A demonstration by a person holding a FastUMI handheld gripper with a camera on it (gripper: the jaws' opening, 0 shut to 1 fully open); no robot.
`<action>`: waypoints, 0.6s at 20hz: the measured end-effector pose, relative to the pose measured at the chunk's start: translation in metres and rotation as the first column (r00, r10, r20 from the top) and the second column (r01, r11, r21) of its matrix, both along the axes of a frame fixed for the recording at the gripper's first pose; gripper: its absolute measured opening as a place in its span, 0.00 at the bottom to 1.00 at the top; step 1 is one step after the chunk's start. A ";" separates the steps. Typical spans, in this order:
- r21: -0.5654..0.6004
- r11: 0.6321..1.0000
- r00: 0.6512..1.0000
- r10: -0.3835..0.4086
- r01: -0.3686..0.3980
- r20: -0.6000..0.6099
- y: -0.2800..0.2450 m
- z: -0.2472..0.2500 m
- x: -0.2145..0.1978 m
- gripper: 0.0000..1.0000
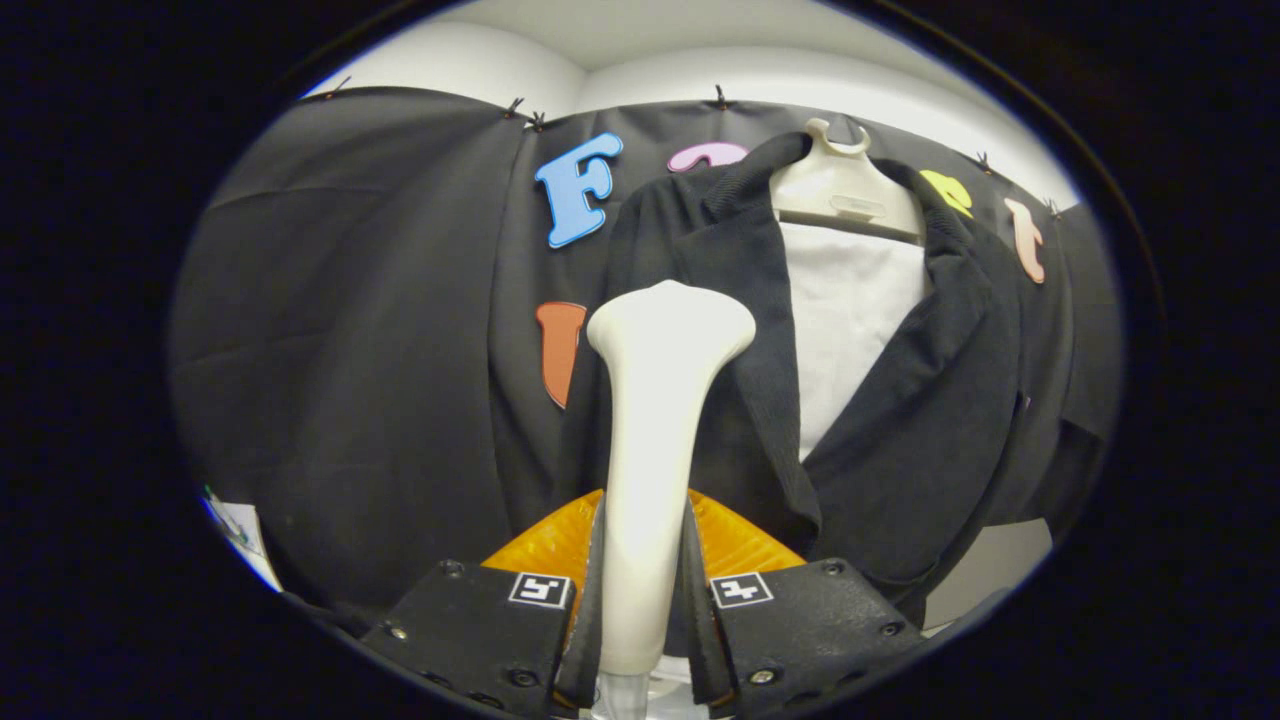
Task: Iron the clothes twice with a garment steamer, once on the left side and once on the right side.
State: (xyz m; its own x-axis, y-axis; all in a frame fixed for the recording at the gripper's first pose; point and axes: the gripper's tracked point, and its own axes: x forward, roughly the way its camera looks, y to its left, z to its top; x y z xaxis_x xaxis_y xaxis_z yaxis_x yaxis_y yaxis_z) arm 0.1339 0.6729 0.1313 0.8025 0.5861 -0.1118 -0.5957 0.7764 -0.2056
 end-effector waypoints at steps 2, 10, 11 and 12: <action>-0.010 1.000 1.000 -0.002 0.002 -0.014 -0.003 -0.010 0.000 0.38; -0.048 0.999 0.994 -0.020 0.015 -0.106 -0.018 -0.058 0.001 0.38; -0.049 0.999 0.992 -0.024 0.018 -0.122 -0.022 -0.064 0.001 0.38; -0.051 0.998 0.992 -0.027 0.020 -0.126 -0.022 -0.067 0.002 0.38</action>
